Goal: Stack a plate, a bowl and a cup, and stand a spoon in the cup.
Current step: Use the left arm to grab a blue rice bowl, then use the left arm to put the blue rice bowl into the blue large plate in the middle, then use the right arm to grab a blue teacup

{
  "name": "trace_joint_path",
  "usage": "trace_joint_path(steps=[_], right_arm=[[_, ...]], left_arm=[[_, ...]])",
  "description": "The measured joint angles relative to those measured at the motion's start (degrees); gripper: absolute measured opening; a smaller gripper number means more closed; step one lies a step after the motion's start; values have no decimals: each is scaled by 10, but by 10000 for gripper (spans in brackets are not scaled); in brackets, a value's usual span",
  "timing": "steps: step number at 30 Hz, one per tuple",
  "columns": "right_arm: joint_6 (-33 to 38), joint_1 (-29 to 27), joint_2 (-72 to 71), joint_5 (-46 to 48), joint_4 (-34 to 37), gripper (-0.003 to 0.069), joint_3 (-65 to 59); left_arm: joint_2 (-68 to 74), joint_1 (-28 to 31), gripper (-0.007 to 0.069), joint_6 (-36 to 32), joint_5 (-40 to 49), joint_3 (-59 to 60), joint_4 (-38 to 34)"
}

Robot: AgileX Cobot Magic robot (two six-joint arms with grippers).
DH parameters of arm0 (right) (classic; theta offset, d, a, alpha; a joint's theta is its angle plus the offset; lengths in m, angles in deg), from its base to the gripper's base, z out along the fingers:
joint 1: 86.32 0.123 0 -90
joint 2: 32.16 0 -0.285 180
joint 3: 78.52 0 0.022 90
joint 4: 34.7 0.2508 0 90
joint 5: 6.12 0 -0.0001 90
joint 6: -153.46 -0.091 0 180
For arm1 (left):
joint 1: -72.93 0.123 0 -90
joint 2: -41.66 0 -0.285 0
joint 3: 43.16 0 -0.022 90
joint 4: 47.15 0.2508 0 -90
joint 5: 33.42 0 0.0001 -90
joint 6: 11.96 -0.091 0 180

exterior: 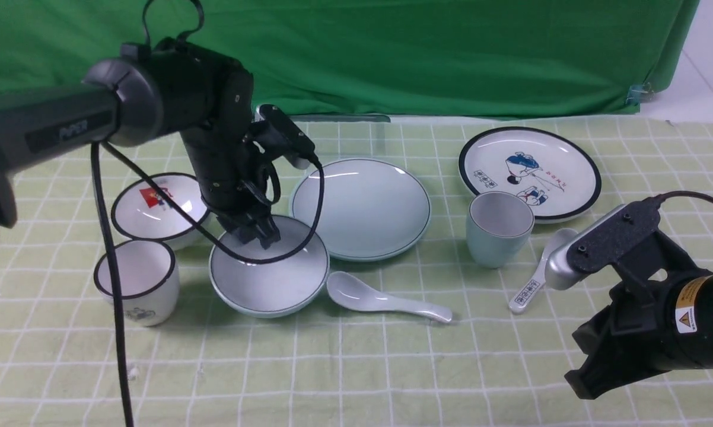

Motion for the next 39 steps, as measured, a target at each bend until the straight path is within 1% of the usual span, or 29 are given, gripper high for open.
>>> trace_joint_path(steps=[3, 4, 6, 7, 8, 9, 10, 11, 12, 13, 16, 19, 23, 26, 27, 28, 29, 30, 31, 32, 34, 35, 36, 37, 38, 39], right_arm=[[0, 0, 0, -6, 0, 54, 0], [0, 0, 0, -10, 0, 55, 0], [0, 0, 0, -15, 0, 57, 0], [0, 0, 0, -17, 0, 57, 0], [0, 0, 0, -19, 0, 59, 0], [0, 0, 0, -21, 0, 59, 0], [0, 0, 0, -21, 0, 59, 0], [0, 0, 0, -23, 0, 61, 0], [0, 0, 0, -23, 0, 61, 0], [0, 0, 0, -23, 0, 63, 0], [0, 0, 0, -25, 0, 64, 0], [-11, 0, 0, -25, 0, 65, 0], [-38, 0, 0, -26, 0, 78, 0], [-47, 0, 8, -17, 0, 120, 20], [-47, 0, 14, -10, 0, 151, 34], [-47, 0, 16, -10, 0, 151, 37], [-48, 0, 37, 10, 0, 220, 77], [-48, -1, 48, 19, 0, 251, 90], [-48, -1, 53, 23, 0, 266, 105], [-49, -4, 72, 34, 0, 309, 130], [-49, -18, 109, 52, 1, 368, 191], [-49, -27, 130, 55, 1, 387, 219], [-49, -32, 141, 56, 1, 395, 233], [-49, -46, 167, 58, 1, 400, 264], [-49, -46, 167, 58, 1, 400, 264], [-49, -65, 203, 59, 1, 404, 299]], left_arm=[[-8, 1, -2, -32, 22, -4, -26], [-12, 3, -11, -48, 38, -11, -60], [-11, 7, -11, -58, 30, -23, -115], [-11, 8, -11, -58, 27, -24, -122], [-10, 12, -11, -61, 0, -32, -182], [-10, 13, -11, -63, -23, -35, -211], [-10, 12, -11, -63, -28, -35, -211], [-6, 13, -11, -62, -76, -38, -250], [-5, 13, -11, -62, -76, -39, -253], [1, 13, -11, -53, -113, -40, -265], [21, 13, -11, -16, -178, -40, -270], [43, 16, -11, 14, -211, -40, -270], [58, 16, -12, 35, -221, -40, -270], [61, 16, 3, 49, -225, -42, -267], [62, 16, 25, 53, -227, -42, -265], [63, 16, 31, 53, -227, -42, -265], [64, 16, 91, 62, -227, -42, -262], [64, 16, 133, 68, -224, -42, -260], [64, 16, 133, 69, -224, -42, -260], [59, 17, 198, 80, -221, -42, -254], [42, 18, 293, 96, -213, -42, -243], [22, 18, 341, 108, -208, -42, -233], [7, 19, 373, 120, -204, -42, -219], [-19, 20, 395, 134, -195, -42, -201], [-23, 20, 399, 137, -193, -42, -197], [-64, 24, 412, 160, -175, -42, -169]])
